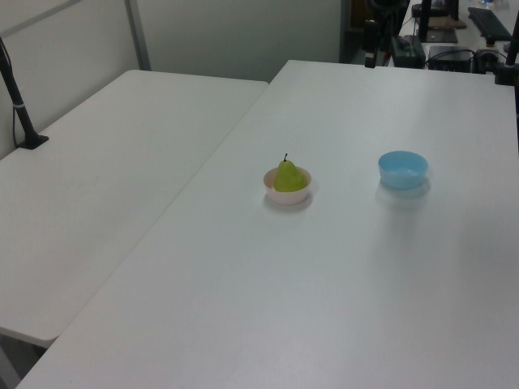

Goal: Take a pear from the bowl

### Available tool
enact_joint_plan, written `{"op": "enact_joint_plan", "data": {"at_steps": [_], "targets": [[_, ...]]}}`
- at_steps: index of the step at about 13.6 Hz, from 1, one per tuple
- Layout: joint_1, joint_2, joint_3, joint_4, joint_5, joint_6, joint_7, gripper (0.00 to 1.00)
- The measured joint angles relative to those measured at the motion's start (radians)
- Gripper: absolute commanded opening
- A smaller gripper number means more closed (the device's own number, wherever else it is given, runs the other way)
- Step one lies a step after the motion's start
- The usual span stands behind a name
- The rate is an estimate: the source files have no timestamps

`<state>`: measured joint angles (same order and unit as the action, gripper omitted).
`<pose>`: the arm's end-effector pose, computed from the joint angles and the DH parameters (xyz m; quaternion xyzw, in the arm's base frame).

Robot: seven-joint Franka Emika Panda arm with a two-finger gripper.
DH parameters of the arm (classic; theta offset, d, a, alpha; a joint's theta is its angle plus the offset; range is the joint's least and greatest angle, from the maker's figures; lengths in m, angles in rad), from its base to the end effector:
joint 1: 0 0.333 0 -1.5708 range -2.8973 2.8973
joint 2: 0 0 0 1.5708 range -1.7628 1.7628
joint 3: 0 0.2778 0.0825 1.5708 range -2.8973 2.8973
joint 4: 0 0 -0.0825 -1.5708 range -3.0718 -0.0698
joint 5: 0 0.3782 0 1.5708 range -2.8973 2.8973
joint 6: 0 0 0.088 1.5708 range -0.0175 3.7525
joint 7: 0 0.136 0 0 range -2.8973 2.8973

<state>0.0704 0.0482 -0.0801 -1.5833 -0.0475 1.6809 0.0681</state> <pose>0.5728 -0.0107 0.5347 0.9987 -0.0367 0.0255 0.0248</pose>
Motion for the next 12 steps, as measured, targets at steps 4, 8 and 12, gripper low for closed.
{"op": "enact_joint_plan", "data": {"at_steps": [4, 8, 12], "targets": [[0.0, 0.0, 0.0, -0.002, 0.0, 0.0, -0.011, 1.0], [0.0, 0.005, 0.0, -0.003, 0.001, 0.0, -0.068, 1.0], [0.0, 0.029, 0.002, -0.004, 0.03, 0.056, -0.098, 1.0]]}}
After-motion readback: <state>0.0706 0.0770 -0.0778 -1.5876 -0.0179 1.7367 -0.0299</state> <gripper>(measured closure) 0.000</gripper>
